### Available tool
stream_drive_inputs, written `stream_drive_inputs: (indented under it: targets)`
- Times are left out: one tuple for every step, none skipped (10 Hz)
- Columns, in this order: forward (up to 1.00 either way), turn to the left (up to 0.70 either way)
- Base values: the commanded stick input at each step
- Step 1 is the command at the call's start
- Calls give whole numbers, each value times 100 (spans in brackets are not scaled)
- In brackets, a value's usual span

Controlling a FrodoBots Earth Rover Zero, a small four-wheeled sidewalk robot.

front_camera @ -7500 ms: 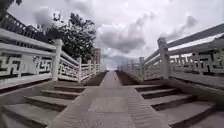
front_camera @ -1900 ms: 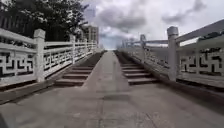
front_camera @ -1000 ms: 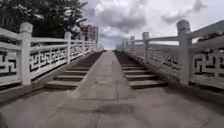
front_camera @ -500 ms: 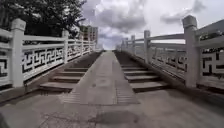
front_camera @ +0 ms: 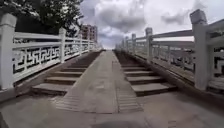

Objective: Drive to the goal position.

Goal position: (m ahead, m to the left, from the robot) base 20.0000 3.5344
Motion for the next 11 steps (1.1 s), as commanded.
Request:
stream_drive_inputs:
  targets:
    - [45, 0]
    - [45, 0]
    - [45, 0]
    - [45, 0]
    - [45, 0]
    - [45, 0]
    - [45, 0]
    - [45, 0]
    - [45, 0]
    - [45, 0]
    - [45, 0]
